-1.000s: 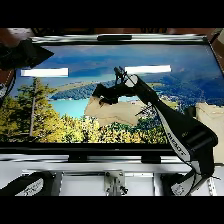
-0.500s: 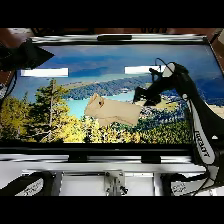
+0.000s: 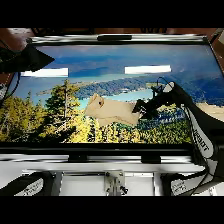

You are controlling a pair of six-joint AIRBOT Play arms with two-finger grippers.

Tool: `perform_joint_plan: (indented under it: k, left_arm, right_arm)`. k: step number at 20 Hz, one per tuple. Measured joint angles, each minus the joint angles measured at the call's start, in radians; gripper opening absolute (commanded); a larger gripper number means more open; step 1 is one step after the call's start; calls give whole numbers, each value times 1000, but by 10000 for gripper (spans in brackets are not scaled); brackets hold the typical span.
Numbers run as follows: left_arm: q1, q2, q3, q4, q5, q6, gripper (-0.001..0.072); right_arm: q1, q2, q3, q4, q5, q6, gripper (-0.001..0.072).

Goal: Fold the shirts.

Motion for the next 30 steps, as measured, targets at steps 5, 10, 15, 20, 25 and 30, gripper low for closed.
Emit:
perform_joint_plan:
  k: [5,10,15,20,25,30]
  left_arm:
    - [0,0,0,3,-2,0,34]
    - [0,-1,0,3,-3,0,35]
    - [0,-1,0,3,-3,0,34]
    - [0,-1,0,3,-3,0,34]
    - [0,-1,0,3,-3,0,34]
    - [0,-1,0,3,-3,-1,34]
  right_arm:
    - [64,-31,-16,114,-82,-62,61]
    - [48,38,24,253,-79,-185,60]
    - [-60,164,212,183,101,-137,60]
    - [-240,238,453,-21,299,-73,60]
    - [-452,253,583,-115,298,-97,60]
    - [-588,237,610,-164,189,-156,60]
